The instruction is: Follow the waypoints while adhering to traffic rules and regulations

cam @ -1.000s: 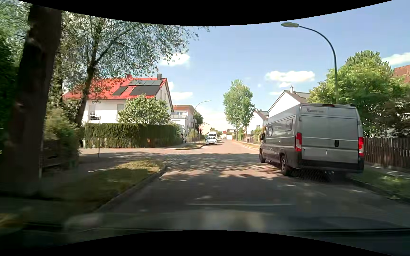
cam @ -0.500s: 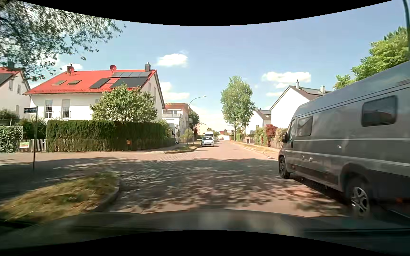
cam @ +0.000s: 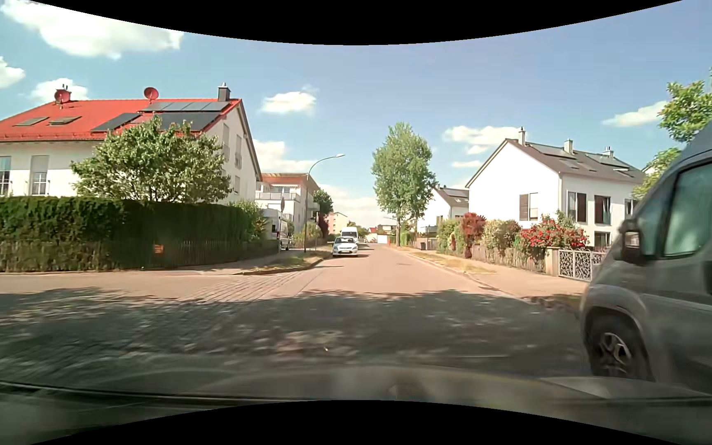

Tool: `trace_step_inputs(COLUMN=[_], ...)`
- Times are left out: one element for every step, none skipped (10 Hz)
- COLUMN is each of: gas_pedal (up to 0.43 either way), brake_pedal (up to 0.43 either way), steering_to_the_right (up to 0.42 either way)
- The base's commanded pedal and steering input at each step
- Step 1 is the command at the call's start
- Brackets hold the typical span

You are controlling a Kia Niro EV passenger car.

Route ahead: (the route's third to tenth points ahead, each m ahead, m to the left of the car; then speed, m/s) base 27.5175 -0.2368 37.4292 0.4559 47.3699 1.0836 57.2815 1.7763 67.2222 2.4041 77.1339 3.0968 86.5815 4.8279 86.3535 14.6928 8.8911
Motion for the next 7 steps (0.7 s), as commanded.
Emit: trace_step_inputs(gas_pedal=[0.067,0.067,0.067,0.067,0.067,0.067,0.067], brake_pedal=[0.006,0.006,0.006,0.006,0.006,0.006,0.006], steering_to_the_right=[0.051,0.051,0.051,0.05,0.049,0.042,0.032])
